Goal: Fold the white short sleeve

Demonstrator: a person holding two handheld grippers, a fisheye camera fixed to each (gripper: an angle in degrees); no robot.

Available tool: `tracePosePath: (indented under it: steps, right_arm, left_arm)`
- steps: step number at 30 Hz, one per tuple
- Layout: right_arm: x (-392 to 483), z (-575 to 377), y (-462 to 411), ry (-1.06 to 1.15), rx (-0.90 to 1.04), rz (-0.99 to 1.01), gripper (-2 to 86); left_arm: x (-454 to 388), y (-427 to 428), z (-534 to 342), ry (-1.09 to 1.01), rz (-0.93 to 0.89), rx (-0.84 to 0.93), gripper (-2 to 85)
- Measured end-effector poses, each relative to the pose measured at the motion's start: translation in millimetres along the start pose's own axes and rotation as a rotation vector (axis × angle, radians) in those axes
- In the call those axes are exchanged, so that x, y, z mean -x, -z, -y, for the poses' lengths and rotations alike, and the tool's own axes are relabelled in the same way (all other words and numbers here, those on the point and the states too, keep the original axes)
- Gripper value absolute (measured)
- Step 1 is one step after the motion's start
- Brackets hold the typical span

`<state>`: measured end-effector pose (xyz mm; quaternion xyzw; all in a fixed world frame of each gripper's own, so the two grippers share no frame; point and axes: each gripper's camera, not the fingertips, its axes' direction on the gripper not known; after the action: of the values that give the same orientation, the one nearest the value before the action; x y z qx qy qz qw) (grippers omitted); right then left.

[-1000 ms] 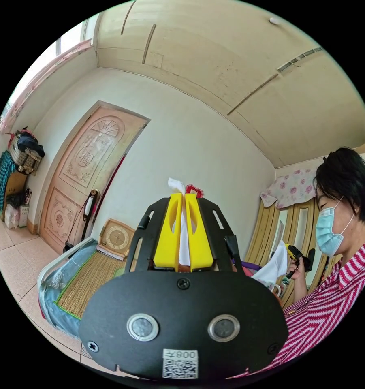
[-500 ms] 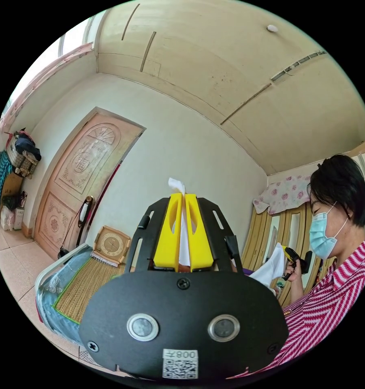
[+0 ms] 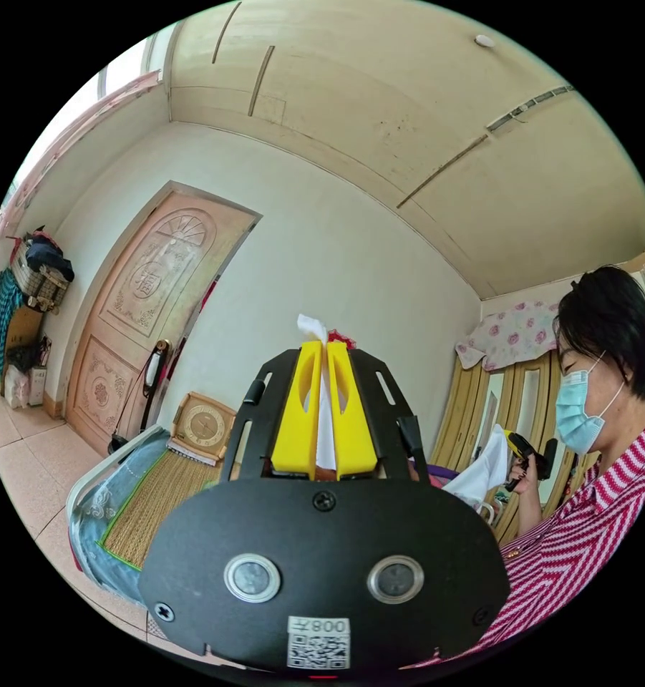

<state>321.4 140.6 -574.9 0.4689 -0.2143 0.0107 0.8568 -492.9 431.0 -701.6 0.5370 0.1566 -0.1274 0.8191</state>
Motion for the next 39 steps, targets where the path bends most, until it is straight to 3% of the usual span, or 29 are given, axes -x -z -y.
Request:
tracePosePath:
  steps: [11,16,20,25,29,34,39]
  right_arm:
    - [-59.1,-24.6,-109.9,-0.061,0.056,-0.071,-0.2]
    - [-108.7,-28.1,-212.2,-0.075,0.145,-0.141,-0.2]
    - [-180.7,-35.9,-341.1,-0.132,0.287,-0.220,-0.1]
    - [-293.8,-87.1,-520.4,-0.247,0.586,-0.376,0.2]
    - [-382.0,-198.8,-625.6,-0.339,0.915,-0.602,1.1]
    - [-436.2,-334.3,-635.3,-0.454,1.107,-0.594,4.2]
    - [-397.0,-451.1,-599.8,-0.422,1.335,-0.461,6.4]
  left_arm:
    - [47.7,-143.6,-11.1,0.000,0.037,0.081,1.0]
    - [99.1,-284.0,-21.8,0.019,0.094,0.188,1.2]
    - [151.0,-409.1,-45.0,0.070,0.190,0.317,1.4]
    - [244.9,-605.3,-138.8,0.080,0.463,0.664,2.7]
    - [294.3,-669.3,-250.3,0.110,0.531,0.939,4.9]
    - [320.0,-666.0,-412.3,0.089,0.481,1.345,7.2]
    - [323.9,-645.4,-465.1,0.130,0.451,1.458,8.5]
